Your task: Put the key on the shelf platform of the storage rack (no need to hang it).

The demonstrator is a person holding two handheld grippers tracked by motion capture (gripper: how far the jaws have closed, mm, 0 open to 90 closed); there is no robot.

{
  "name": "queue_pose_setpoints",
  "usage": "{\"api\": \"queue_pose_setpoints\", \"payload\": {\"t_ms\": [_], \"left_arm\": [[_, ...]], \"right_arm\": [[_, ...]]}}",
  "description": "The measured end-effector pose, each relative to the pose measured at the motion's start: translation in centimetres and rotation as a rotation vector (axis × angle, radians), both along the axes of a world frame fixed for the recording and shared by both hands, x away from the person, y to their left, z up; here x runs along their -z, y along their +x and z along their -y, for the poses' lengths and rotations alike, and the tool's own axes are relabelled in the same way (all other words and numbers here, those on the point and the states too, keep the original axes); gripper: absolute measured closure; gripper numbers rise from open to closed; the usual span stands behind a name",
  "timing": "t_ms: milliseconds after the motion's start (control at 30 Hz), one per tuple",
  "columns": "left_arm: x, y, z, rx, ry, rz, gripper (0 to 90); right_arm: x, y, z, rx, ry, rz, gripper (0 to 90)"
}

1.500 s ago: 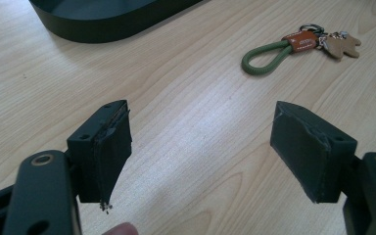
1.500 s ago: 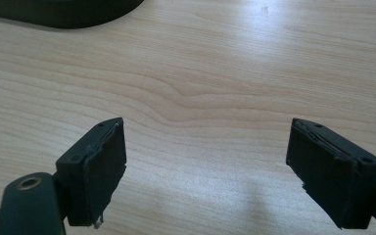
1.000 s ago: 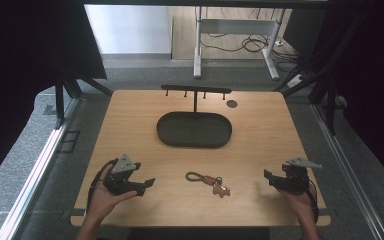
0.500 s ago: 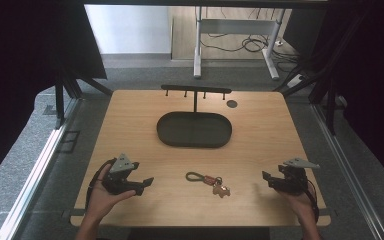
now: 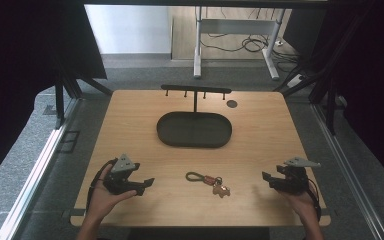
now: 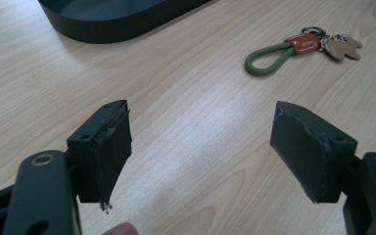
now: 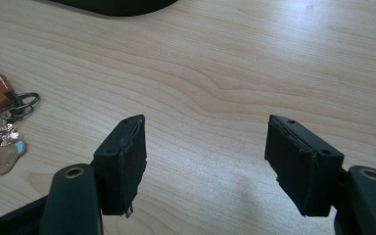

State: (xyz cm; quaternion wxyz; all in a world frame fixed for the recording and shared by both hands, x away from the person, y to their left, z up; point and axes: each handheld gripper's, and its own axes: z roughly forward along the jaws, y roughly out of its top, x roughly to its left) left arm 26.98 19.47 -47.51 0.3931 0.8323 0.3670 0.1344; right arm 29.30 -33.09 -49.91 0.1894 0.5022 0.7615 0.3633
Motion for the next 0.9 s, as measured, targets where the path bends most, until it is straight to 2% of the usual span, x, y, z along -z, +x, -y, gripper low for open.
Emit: {"api": "queue_pose_setpoints", "payload": {"t_ms": [267,367,900], "left_arm": [[-0.3,-0.2,0.0,-0.001,-0.007,0.006,23.6],[-0.2,-0.1,0.2,0.004,0.000,0.003,23.6],[-0.2,-0.2,0.2,0.004,-0.005,0.000,23.6]], "right_arm": [[-1.4,-0.2,-0.6,-0.050,-0.037,0.007,35.8],[-2.5,-0.1,-1.0,-0.083,-0.058,0.003,36.4],[-5.0,1.3,-3.8,-0.204,-0.101,-0.051,39.0]]}}
